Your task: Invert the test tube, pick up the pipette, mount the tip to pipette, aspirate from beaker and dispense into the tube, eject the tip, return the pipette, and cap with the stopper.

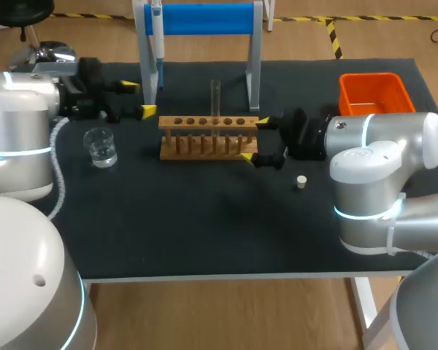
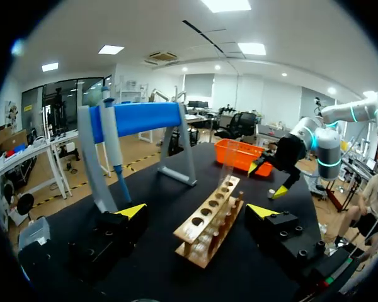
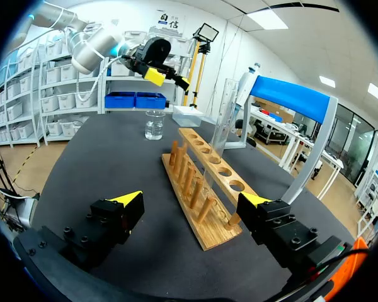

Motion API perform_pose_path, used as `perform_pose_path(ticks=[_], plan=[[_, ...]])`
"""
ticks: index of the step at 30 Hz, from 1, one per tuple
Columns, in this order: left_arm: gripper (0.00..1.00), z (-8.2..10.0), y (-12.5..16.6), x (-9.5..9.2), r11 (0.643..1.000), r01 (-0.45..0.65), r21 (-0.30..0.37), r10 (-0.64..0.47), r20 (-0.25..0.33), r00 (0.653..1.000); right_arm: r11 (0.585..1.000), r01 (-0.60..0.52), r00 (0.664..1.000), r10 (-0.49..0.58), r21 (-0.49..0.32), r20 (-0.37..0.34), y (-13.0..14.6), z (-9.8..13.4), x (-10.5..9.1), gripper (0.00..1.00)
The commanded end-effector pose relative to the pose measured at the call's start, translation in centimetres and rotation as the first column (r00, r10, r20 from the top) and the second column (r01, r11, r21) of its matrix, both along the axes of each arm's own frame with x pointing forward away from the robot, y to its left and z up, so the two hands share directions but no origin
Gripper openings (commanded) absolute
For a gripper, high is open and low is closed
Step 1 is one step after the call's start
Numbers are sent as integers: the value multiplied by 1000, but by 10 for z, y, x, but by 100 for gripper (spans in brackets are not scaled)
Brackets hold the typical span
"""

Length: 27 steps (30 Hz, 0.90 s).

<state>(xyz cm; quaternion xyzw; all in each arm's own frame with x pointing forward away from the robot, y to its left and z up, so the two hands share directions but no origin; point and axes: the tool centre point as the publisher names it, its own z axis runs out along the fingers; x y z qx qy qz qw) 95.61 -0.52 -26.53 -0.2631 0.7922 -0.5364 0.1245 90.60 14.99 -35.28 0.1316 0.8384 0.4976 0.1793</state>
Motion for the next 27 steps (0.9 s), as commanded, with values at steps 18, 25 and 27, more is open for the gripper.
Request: perform_pose_path(ticks=[18,25,27], plan=[[100,-7,219,-40,853,-493,173,505,-33,862,1000,2,1000,-2,3,3,0,-1,-1,100],[100,-8,236,-39,823,-536,185,551,-33,834,1000,2,1000,-2,3,3,0,-1,-1,100],[100,-8,237,-38,816,-546,191,561,-33,827,1000,2,1000,-2,3,3,0,-1,-1,100]])
